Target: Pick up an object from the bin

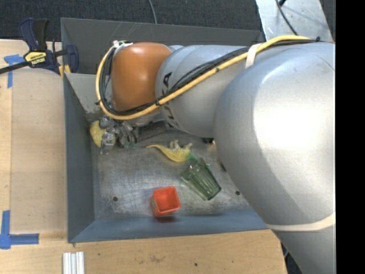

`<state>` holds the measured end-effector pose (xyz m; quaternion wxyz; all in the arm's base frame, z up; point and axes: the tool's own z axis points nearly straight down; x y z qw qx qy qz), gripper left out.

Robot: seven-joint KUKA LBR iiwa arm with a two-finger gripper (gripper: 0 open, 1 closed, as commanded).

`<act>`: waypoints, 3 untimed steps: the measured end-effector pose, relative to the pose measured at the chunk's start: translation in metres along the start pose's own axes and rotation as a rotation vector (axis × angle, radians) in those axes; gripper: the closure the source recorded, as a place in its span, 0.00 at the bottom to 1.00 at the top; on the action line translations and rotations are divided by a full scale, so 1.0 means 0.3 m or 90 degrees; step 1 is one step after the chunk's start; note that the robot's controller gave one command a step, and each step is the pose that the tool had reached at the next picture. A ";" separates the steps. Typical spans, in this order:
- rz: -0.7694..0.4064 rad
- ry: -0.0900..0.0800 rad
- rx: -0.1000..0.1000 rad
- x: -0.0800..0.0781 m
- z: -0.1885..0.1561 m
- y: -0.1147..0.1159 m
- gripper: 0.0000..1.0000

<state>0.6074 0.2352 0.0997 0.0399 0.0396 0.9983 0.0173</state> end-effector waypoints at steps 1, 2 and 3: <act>0.001 0.000 0.000 0.000 0.000 0.000 1.00; 0.000 0.008 0.004 -0.012 -0.004 0.002 1.00; 0.001 0.008 0.003 -0.012 -0.004 0.002 1.00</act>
Offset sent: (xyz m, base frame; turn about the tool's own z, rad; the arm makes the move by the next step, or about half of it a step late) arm 0.0075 0.0074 0.1124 0.0245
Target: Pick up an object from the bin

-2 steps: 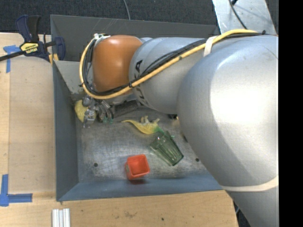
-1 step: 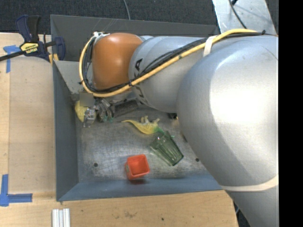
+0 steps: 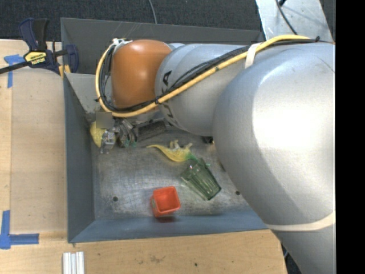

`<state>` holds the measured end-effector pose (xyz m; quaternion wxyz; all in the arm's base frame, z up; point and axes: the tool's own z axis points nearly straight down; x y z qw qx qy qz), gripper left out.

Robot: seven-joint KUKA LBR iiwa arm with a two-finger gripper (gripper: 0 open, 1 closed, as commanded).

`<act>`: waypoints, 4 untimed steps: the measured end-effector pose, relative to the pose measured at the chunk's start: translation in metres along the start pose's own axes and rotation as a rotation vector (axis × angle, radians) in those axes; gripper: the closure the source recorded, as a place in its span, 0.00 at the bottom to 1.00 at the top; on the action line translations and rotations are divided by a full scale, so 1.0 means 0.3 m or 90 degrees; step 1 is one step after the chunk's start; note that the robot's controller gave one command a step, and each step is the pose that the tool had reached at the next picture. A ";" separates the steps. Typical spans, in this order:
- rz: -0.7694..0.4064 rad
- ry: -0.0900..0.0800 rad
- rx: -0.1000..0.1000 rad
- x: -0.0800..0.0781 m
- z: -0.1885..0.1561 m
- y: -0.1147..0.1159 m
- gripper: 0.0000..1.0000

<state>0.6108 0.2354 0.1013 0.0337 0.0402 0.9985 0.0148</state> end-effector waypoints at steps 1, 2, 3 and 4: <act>0.000 0.000 0.000 0.000 0.000 0.000 1.00; 0.000 0.000 0.000 0.000 0.000 0.000 1.00; 0.001 0.000 0.000 0.000 0.000 0.000 1.00; 0.001 0.000 0.000 0.000 0.000 0.000 1.00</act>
Offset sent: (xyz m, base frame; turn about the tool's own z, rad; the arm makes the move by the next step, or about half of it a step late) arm 0.0043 -0.0091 0.0542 0.0079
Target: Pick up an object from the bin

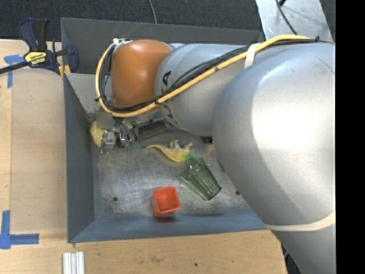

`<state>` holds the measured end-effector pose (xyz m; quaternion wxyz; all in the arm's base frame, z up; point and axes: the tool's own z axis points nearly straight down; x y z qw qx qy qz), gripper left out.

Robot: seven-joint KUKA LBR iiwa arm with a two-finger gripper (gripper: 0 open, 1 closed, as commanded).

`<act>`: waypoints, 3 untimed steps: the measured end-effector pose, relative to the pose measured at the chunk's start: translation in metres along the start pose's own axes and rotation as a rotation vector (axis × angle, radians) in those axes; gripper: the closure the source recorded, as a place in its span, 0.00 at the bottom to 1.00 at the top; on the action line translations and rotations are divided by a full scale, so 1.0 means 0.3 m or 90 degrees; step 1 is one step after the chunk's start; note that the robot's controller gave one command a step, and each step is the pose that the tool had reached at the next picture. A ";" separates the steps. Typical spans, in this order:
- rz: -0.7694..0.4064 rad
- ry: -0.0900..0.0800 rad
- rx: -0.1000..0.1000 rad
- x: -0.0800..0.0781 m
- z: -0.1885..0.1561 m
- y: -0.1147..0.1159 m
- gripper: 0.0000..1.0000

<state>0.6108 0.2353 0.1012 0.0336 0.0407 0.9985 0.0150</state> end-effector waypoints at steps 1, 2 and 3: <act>0.000 0.000 0.000 0.000 0.000 0.000 1.00; 0.000 0.000 0.000 0.000 0.000 0.000 1.00; 0.000 0.000 0.000 0.000 0.000 0.000 1.00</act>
Offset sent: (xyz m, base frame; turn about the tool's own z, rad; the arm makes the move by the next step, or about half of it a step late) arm -0.0003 0.0073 0.1391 0.0128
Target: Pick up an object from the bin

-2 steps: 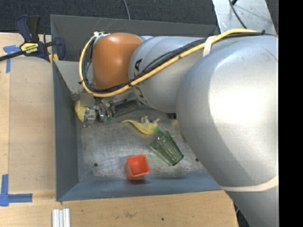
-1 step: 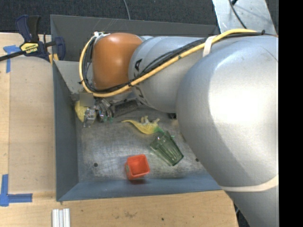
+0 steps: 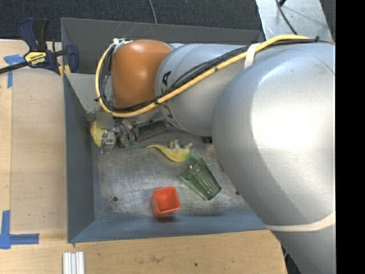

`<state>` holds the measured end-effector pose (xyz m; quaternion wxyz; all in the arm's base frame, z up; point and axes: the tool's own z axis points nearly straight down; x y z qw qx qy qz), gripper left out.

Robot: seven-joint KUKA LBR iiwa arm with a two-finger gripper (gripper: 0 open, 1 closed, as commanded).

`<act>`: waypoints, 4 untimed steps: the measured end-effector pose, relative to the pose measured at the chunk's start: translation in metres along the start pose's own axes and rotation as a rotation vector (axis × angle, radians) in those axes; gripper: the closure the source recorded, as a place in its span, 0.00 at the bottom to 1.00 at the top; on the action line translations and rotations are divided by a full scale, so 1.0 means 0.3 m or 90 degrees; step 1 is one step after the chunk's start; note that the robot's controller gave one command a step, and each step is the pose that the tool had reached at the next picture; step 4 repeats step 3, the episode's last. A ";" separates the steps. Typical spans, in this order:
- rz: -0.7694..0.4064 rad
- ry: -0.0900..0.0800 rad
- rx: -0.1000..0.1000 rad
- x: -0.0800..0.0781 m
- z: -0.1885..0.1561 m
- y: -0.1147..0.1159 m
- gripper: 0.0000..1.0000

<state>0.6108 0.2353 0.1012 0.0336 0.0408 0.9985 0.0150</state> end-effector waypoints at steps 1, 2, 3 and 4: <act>0.000 0.000 0.000 0.000 0.000 0.000 1.00; 0.000 0.000 0.000 0.000 0.000 0.000 1.00; 0.000 0.000 0.000 0.000 0.000 0.000 1.00; 0.000 0.000 0.000 0.000 0.000 0.000 1.00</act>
Offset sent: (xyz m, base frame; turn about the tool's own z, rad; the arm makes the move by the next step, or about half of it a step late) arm -0.0062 0.0077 0.1122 -0.0250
